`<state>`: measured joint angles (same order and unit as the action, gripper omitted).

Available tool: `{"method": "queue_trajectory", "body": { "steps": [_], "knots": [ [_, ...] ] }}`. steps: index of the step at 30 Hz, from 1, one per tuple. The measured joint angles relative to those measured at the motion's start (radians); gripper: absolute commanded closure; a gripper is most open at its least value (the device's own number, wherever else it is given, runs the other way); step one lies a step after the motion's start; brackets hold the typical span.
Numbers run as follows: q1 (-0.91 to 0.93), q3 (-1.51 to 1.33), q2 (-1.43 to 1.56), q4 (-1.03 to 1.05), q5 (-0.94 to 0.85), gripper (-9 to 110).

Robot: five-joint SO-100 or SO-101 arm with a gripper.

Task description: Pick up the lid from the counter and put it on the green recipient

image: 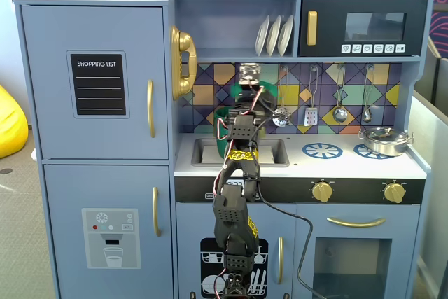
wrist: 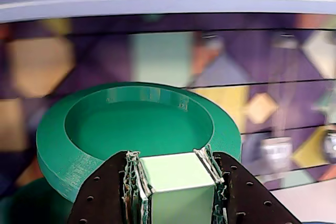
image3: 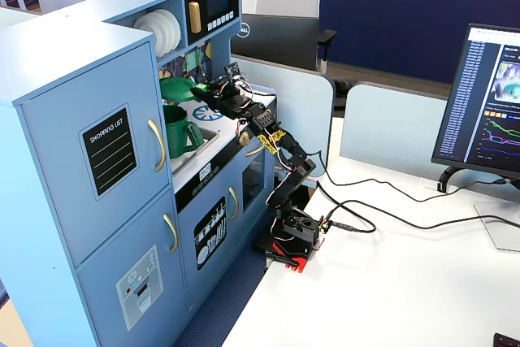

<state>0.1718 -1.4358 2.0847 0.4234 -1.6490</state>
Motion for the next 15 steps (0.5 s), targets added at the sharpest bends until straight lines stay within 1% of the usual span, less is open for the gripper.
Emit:
{"method": "queue_trajectory", "body": {
  "steps": [8, 15],
  "knots": [
    [-0.069, 0.002, 0.008, 0.012, -0.043, 101],
    [-0.084, 0.002, -0.012, 0.002, -0.043, 101]
  ]
}}
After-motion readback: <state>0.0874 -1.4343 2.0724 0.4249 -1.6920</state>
